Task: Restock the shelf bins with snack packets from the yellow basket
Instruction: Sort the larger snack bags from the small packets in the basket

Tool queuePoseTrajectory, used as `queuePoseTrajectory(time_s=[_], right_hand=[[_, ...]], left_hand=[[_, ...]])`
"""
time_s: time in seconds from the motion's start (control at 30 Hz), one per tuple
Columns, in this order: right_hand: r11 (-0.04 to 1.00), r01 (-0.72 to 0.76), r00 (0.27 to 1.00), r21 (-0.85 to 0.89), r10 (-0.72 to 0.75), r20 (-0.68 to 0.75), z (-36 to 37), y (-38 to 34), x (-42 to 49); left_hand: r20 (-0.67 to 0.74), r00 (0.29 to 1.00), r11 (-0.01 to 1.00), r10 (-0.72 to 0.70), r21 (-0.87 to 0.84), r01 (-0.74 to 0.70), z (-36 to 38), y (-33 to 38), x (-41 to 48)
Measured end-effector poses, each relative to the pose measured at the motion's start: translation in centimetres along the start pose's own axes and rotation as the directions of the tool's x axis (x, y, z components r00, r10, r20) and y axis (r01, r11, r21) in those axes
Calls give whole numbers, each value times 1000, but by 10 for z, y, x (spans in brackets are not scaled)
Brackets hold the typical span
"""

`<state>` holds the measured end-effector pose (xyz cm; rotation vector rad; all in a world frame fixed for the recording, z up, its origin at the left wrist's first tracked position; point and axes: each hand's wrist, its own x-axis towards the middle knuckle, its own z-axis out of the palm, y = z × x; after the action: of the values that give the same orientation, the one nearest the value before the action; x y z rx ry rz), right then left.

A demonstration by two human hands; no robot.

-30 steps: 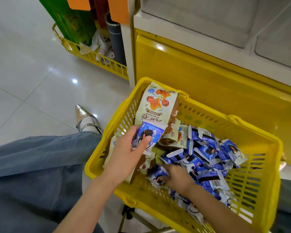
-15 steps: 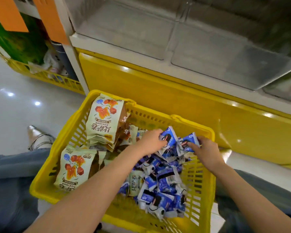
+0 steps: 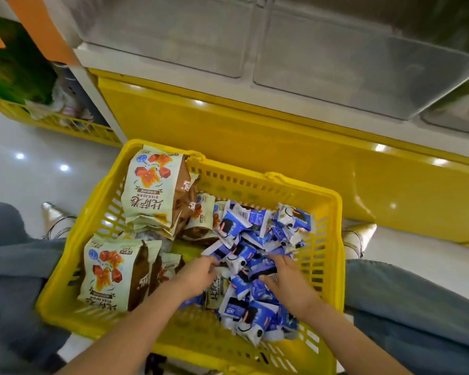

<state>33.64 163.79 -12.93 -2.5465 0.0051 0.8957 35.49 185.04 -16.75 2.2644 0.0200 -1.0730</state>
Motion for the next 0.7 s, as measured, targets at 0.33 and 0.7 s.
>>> queuePoseTrajectory(time_s=[0.33,0.7], right_hand=[[995,-48,994,-91,56,91,-1,11,6],[999,20,995,-26,-17,103,-7,8,6]], left_hand=[[70,995,995,-70,78,64,21,-16,23],[-14,997,992,-76,99,77,21,-14,30]])
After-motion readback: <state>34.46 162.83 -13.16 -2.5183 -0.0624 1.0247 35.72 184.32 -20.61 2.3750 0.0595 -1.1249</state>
